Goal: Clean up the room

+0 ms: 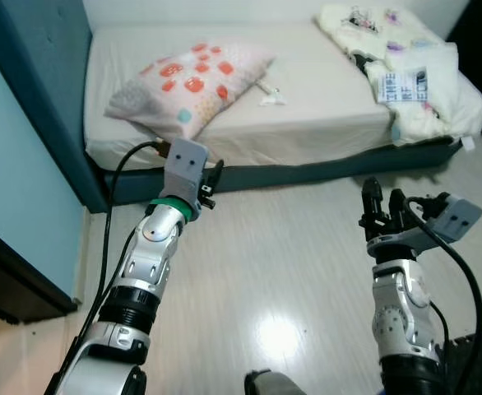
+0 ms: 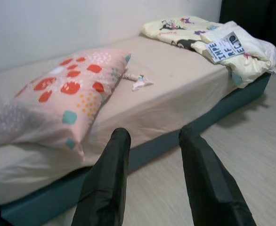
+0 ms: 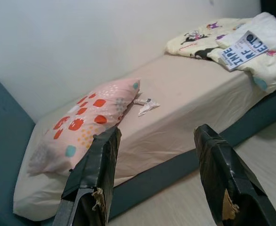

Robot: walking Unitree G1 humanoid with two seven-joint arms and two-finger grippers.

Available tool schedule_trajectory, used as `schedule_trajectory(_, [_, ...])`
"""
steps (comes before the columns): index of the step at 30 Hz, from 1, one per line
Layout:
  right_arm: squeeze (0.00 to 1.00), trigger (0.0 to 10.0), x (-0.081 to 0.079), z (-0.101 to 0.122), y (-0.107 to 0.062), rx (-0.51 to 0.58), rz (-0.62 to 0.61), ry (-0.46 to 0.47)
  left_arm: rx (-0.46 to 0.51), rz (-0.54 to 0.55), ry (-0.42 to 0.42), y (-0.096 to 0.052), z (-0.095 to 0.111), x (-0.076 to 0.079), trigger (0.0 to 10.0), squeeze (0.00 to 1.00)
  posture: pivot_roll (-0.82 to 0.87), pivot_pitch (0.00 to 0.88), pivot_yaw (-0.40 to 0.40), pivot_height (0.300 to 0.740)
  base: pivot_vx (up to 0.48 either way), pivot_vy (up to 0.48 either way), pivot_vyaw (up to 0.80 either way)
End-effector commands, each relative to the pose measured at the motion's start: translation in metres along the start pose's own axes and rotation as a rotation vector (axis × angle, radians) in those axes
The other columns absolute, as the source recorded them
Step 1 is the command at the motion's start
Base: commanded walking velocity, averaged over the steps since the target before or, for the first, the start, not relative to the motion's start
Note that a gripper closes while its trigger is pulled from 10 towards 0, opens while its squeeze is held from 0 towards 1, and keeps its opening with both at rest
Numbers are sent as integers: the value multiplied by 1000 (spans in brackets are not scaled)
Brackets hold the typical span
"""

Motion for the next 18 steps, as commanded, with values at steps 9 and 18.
schedule_trajectory(9, [0, 10000, 0, -3, -1, -11, 2, 14, -7, -19, 8, 0, -2, 6, 10000, 0, -32, 0, 36, 740, 472, 0, 0])
schedule_trajectory(18, [0, 10000, 1, -5, -1, -22, -3, 12, -1, -27, 5, 0, 0, 9, 10000, 0, -32, 0, 36, 740, 472, 0, 0])
Point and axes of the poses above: a point about 5 cm out from each wrist's last joint towards the gripper, its own y axis pointing out of the wrist towards the gripper, its own z axis along the axis of the wrist's last joint, x = y × z, the point moved 2 cm from there along y, pointing out of the wrist towards the gripper, and after that the axes turned 13 degrees about y, right-handed, at the moved point
